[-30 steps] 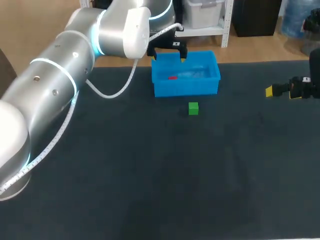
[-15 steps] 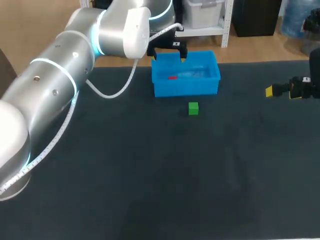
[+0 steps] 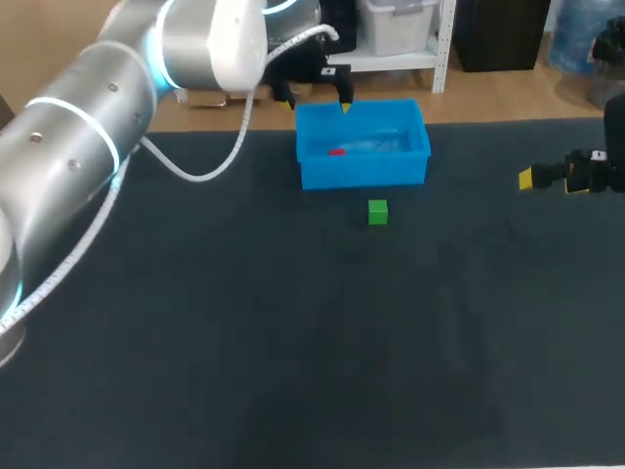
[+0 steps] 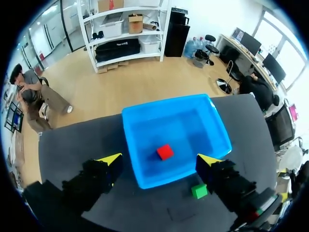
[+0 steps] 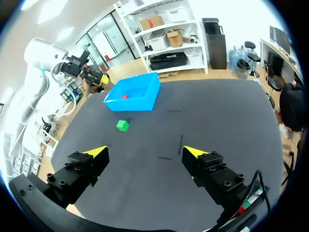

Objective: Use the left arm to pick the red cube and place it into the blue plastic box first, then use the right arm to grasp the green cube and put it into the same blue plastic box after the first action is fully finished.

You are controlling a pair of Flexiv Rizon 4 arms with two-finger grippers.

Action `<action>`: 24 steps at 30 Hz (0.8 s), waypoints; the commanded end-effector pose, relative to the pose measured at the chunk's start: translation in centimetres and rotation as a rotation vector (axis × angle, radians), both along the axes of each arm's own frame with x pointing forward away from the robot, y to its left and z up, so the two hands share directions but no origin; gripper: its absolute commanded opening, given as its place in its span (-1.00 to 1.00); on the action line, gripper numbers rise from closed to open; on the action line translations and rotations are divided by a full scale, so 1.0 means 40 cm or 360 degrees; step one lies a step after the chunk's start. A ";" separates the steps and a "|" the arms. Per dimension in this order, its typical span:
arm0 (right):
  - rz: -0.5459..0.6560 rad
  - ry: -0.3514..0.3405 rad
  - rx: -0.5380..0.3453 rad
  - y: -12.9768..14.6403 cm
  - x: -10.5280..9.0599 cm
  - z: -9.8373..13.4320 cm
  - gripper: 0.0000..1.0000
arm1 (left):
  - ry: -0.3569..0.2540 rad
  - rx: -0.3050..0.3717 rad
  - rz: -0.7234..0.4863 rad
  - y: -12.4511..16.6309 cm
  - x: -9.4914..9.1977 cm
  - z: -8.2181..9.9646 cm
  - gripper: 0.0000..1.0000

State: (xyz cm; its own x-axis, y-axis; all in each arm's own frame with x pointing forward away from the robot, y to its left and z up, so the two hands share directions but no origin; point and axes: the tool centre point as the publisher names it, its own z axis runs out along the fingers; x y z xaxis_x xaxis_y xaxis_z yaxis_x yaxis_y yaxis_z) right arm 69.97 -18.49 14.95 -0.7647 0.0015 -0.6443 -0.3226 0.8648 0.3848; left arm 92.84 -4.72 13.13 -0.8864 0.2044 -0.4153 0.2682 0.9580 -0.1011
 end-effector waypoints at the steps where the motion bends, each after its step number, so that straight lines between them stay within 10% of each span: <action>1: 0.0001 0.0001 -0.0002 0.000 0.001 0.000 1.00 | -0.0107 -0.0072 -0.0016 0.051 -0.078 0.000 1.00; 24: 0.0001 0.0001 -0.0002 0.000 0.001 0.000 1.00 | -0.0271 -0.0253 -0.0083 0.175 -0.202 0.008 1.00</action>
